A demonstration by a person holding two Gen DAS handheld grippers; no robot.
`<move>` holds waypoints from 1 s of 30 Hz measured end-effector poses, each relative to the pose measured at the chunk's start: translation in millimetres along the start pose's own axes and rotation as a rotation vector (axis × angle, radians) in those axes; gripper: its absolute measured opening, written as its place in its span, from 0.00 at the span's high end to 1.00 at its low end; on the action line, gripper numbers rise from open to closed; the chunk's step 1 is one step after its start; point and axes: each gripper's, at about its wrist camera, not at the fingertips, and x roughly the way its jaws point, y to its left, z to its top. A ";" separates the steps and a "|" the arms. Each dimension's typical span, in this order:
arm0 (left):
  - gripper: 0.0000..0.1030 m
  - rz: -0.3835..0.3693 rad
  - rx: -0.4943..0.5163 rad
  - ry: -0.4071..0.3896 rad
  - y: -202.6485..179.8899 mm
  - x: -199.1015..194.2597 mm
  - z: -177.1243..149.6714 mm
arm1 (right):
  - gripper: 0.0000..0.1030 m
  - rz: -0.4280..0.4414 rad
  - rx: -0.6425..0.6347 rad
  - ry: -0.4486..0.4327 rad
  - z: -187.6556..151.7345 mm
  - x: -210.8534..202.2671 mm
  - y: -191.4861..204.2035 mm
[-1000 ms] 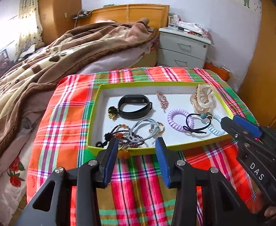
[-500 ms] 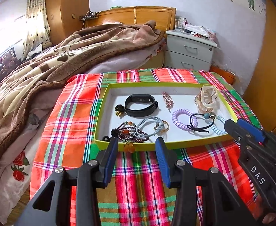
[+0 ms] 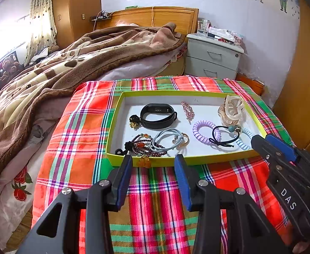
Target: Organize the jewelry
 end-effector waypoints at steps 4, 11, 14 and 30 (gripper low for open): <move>0.59 -0.001 -0.004 -0.004 0.3 -1.0 -0.9 | 0.71 -0.002 0.000 0.000 0.0 -0.2 0.1; 0.59 -0.025 -0.021 -0.019 1.5 -4.8 -0.8 | 0.71 -0.005 -0.001 -0.001 0.0 -2.7 0.9; 0.59 -0.030 -0.014 -0.020 0.0 -5.9 -1.2 | 0.71 -0.006 -0.001 -0.002 -0.4 -2.8 0.7; 0.59 -0.004 -0.021 -0.013 2.3 -4.7 -2.0 | 0.71 -0.008 0.000 -0.003 -0.3 -5.8 0.7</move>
